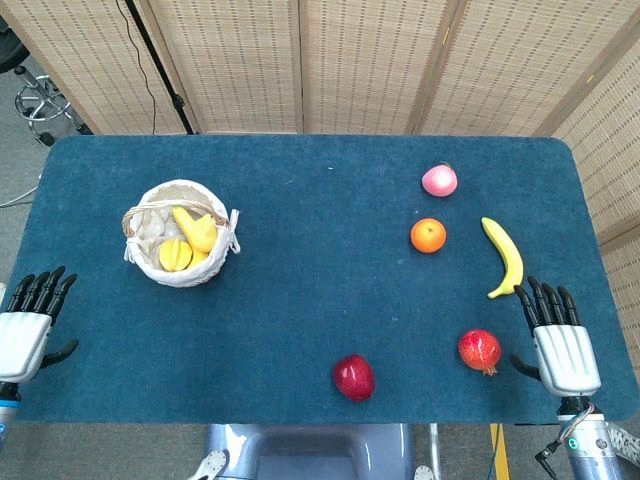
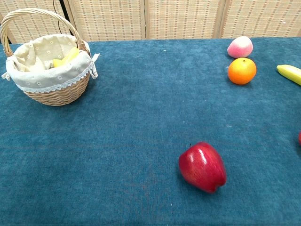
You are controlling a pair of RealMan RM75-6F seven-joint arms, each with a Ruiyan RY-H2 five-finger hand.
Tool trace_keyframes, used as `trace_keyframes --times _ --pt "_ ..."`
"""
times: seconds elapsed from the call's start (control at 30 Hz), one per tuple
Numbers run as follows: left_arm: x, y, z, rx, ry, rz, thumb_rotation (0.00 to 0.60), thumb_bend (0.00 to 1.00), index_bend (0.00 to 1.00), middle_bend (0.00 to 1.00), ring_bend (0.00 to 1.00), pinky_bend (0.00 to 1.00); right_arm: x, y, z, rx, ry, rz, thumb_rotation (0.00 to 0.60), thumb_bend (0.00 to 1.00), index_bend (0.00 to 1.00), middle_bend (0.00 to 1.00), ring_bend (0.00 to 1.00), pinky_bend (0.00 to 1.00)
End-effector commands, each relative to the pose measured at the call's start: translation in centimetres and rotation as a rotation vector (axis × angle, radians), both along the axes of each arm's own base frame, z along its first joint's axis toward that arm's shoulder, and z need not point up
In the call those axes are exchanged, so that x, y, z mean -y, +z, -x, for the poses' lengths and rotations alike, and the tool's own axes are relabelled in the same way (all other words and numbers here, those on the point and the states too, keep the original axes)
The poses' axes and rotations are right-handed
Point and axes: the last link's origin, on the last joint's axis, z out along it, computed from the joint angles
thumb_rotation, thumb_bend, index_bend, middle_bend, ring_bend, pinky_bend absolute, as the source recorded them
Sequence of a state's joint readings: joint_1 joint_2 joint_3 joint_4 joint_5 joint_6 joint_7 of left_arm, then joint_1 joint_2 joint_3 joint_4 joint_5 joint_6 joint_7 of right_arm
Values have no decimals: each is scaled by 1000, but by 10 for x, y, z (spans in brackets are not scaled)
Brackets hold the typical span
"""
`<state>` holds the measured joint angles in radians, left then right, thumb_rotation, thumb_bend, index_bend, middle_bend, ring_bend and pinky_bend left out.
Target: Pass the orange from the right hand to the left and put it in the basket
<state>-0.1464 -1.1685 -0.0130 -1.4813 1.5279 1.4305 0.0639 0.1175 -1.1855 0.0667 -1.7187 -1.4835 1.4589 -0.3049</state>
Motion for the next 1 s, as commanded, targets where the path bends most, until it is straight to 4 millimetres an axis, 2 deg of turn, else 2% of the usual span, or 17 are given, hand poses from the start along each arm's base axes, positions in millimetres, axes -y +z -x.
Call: trace_keyframes --times 0.03,0.33,0.8,1.0 --pt "0 0 0 -1 2 1 600 182 0 0 0 14 0 0 0 1 1 0 600 8 35 0 0 0" --pt "4 2 -2 -3 -6 0 600 182 0 0 0 14 -1 3 1 14 -3 -4 600 8 31 0 0 0" --pt "5 8 -6 4 -11 -11 600 181 0 0 0 14 0 -5 -5 16 15 -44 600 9 0 0 0 0" --pt "4 10 -7 9 -12 -9 600 182 0 0 0 14 6 -2 -9 48 16 -80 600 9 0 0 0 0"
